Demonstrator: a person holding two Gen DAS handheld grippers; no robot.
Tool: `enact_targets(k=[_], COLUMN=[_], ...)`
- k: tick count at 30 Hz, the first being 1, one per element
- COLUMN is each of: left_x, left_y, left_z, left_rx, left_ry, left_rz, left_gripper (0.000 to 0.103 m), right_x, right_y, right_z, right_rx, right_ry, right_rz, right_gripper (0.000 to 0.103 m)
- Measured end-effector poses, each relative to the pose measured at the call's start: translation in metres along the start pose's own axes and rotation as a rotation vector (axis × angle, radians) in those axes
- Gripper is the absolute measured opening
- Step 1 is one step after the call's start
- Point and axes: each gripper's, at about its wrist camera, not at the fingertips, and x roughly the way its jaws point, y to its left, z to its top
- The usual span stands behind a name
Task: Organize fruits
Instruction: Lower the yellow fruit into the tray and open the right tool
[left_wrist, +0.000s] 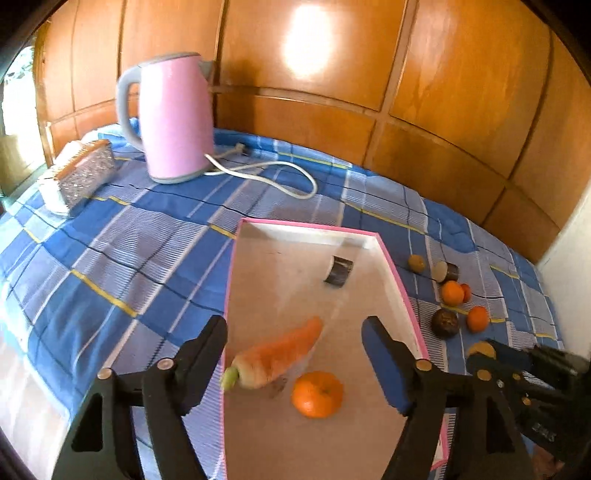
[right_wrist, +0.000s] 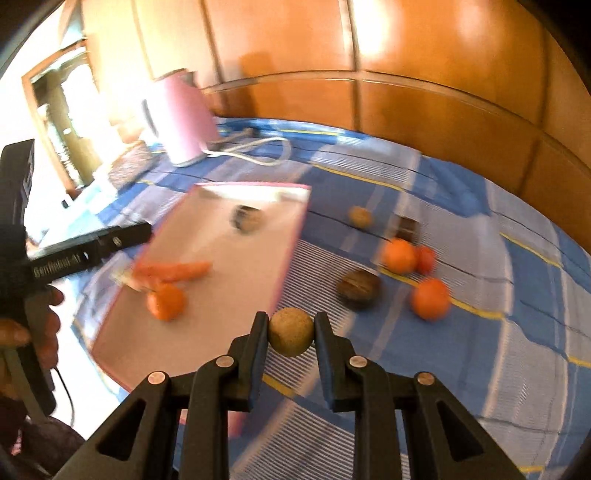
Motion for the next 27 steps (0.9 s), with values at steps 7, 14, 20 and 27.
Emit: enact_targets(k=[7,14,20,27], left_x=[-0.013,-0.016,-0.016,-0.015], left_y=[0.010,0.012,0.009,0.006], left_z=[-0.011,-0.019,-0.024,-0.028], left_rx=[-0.016,-0.027,-0.025,-0.011], left_ry=[-0.009,0.005,0.005,0.017], left_rz=[0.032,0.043,0.044,0.052], left_gripper=[0.085,0.092,0.092,0.092], right_x=[0.032,0.041,0.031,0.016], right_y=[0.031,0.045,0.056,0.057], right_z=[0.027,0.028,0.019,0.012], right_rx=[-0.033,-0.039,-0.078,-0.060], right_ry=[0.019,0.011,-0.023,-0.073], right_rz=[0.031,0.012,-0.026,-0.058], right_gripper=[0.026,0.032,0.037,0.039])
